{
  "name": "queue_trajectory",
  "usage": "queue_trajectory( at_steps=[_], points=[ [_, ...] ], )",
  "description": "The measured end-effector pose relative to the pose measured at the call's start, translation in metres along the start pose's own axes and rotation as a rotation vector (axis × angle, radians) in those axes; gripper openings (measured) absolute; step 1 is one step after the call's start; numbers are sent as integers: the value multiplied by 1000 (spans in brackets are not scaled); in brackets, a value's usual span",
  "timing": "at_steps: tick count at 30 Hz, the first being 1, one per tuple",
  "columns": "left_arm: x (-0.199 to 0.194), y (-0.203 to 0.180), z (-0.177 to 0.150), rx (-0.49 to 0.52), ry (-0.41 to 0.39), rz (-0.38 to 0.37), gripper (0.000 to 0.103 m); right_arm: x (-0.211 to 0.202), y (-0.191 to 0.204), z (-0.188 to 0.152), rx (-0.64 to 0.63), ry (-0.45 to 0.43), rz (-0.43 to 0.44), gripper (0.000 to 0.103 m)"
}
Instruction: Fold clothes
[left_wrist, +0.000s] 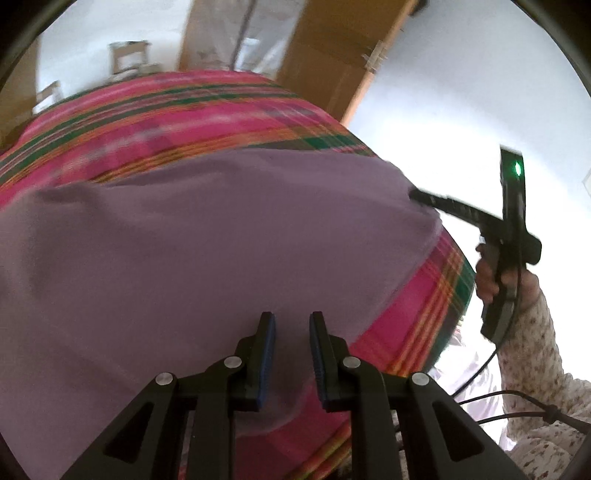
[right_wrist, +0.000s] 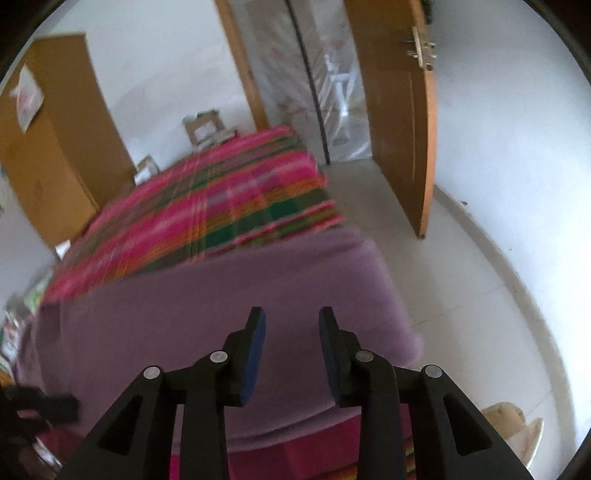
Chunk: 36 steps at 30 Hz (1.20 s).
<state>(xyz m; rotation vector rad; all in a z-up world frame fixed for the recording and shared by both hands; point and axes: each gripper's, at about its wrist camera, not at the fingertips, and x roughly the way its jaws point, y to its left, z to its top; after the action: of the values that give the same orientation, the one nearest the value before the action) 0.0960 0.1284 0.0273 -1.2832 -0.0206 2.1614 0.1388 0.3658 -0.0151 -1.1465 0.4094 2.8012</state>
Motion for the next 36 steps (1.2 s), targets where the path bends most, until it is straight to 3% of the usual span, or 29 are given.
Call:
queue_trajectory(
  at_steps=[6, 9, 16, 24, 30, 36],
  points=[
    [-40, 58, -16, -139, -83, 84, 19, 0, 16, -12, -5, -3, -74, 31],
    [-63, 89, -24, -220, -127, 144, 20, -9, 40, -12, -53, -36, -39, 32],
    [-115, 153, -49, -377, -220, 285, 23, -12, 119, -11, -221, -67, 89, 32],
    [-141, 210, -88, -535, -210, 384, 23, 0, 206, -53, -483, 59, 350, 33],
    [-169, 218, -117, -601, -245, 435, 23, -9, 221, -70, -522, 89, 368, 33],
    [-183, 226, -136, -690, -263, 442, 28, -32, 234, -78, -550, 46, 471, 38]
  ],
)
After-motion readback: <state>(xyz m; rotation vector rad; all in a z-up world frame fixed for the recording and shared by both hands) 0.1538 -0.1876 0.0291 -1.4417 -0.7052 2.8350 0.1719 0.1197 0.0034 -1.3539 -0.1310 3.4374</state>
